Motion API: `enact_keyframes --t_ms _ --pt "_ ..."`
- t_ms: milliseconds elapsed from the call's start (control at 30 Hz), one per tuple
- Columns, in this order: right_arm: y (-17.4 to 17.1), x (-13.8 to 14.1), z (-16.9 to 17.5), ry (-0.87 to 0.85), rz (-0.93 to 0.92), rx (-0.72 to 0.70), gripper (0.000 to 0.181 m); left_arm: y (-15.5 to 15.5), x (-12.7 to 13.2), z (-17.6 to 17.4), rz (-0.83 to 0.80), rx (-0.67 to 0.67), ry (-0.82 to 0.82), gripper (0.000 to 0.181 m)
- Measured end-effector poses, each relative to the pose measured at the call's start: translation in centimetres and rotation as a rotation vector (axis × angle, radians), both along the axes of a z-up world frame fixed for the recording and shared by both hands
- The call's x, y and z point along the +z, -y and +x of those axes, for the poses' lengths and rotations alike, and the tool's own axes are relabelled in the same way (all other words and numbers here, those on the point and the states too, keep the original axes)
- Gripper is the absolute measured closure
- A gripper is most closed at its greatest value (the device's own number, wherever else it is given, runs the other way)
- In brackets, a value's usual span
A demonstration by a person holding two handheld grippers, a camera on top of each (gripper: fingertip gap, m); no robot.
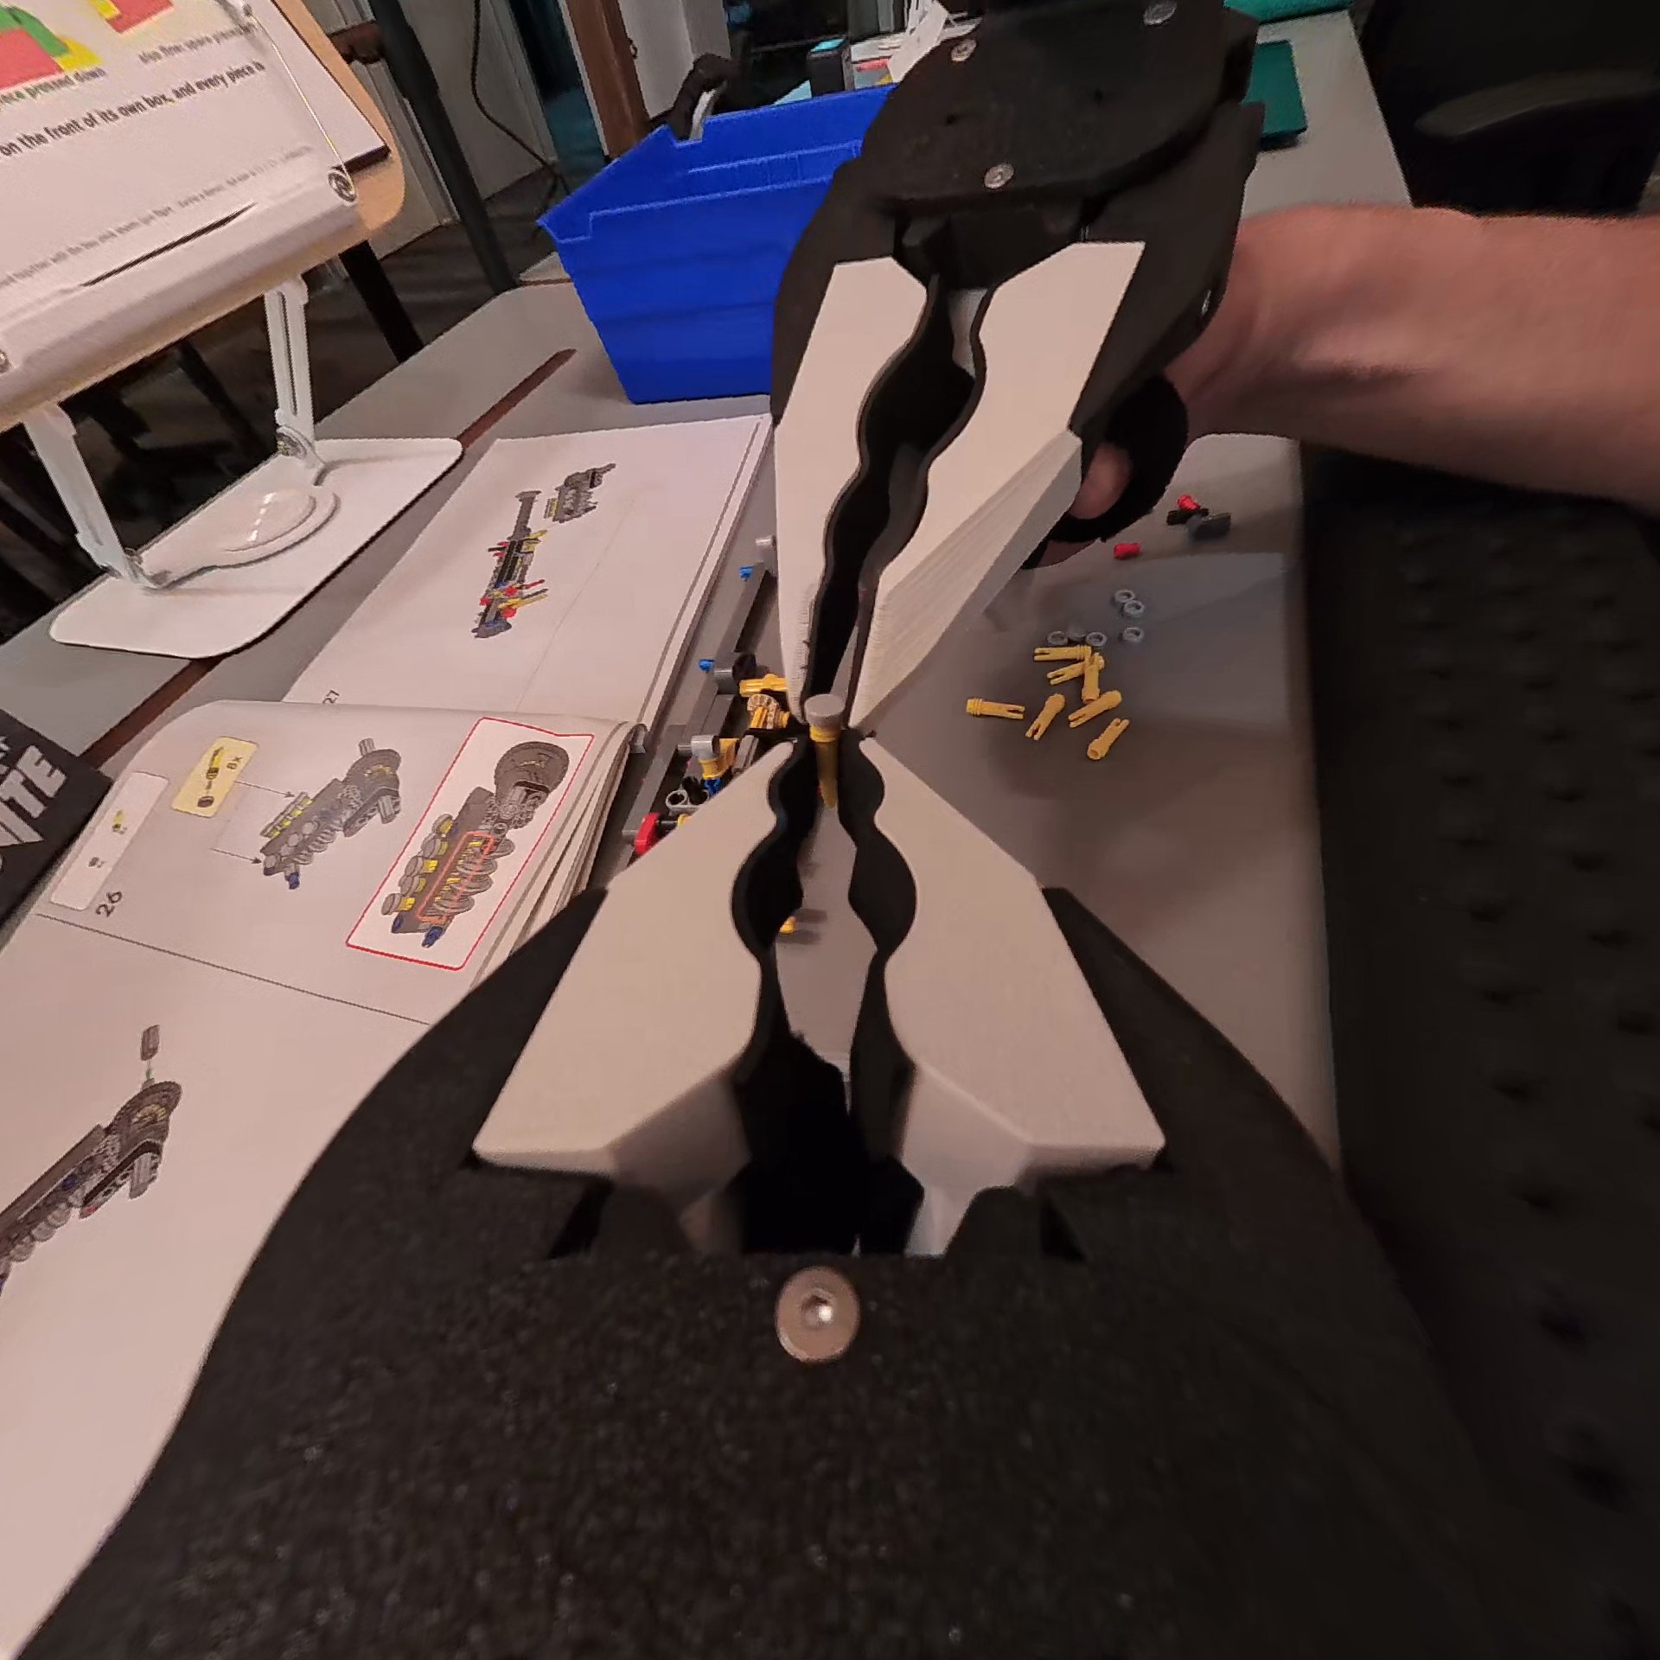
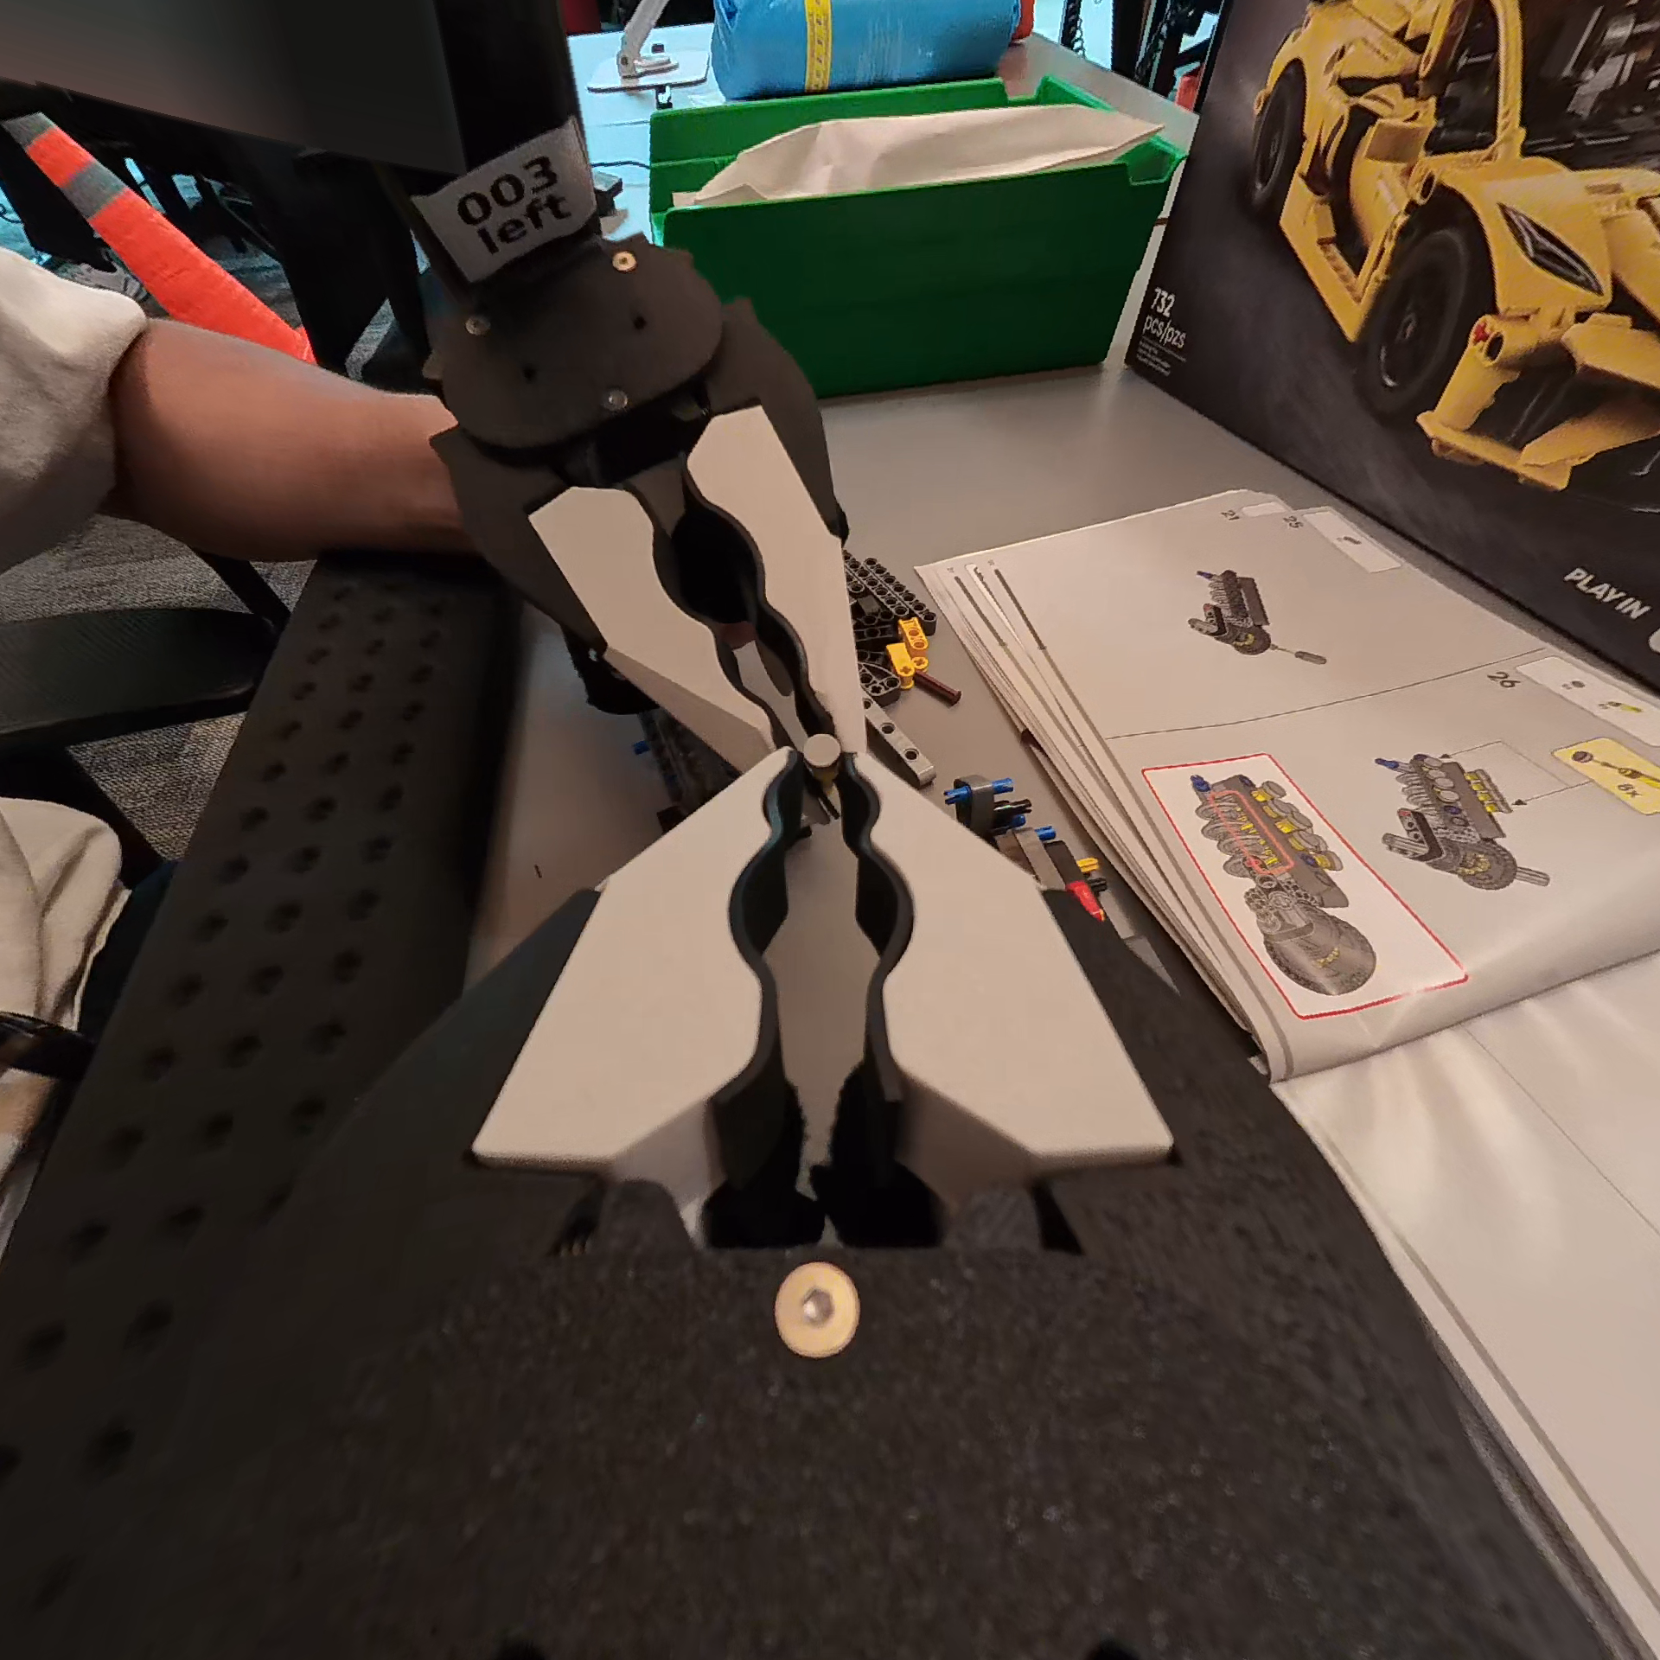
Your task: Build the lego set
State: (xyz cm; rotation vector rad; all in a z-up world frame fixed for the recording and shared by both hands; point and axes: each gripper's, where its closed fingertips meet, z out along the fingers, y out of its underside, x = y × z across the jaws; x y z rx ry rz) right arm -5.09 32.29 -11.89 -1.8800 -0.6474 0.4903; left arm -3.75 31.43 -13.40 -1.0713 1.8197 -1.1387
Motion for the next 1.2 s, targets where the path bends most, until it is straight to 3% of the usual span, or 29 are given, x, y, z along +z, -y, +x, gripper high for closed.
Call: enact_keyframes --t_ms 300,567,667,833,967,1200 --pt "0.0 0.0 0.0 -0.017 -0.003 0.006 0.174 0.1 0.0 -0.1 -0.031 -0.013 -0.008 0.178" --pt "0.3 0.2 0.6 -0.054 -0.011 -0.008 0.174 -0.5 0.1 -0.1 0.037 0.012 0.009 0.178" --pt "0.6 0.6 0.2 -0.064 -0.025 0.012 0.174 -1.8 -0.5 0.1 0.274 0.083 0.042 0.178" --pt "-0.8 0.7 0.9 -0.033 0.000 -0.116 0.175 -3.0 -0.5 0.3 0.741 0.176 0.151 0.178" --pt "-1.8 1.5 1.1 -0.164 -0.028 -0.191 0.175 -2.9 0.6 0.5 0.804 0.225 0.209 0.178" --pt "-2.7 1.6 1.7 -0.633 -0.215 -0.255 0.175 -4.4 0.9 0.6 0.879 0.320 0.199 0.178"
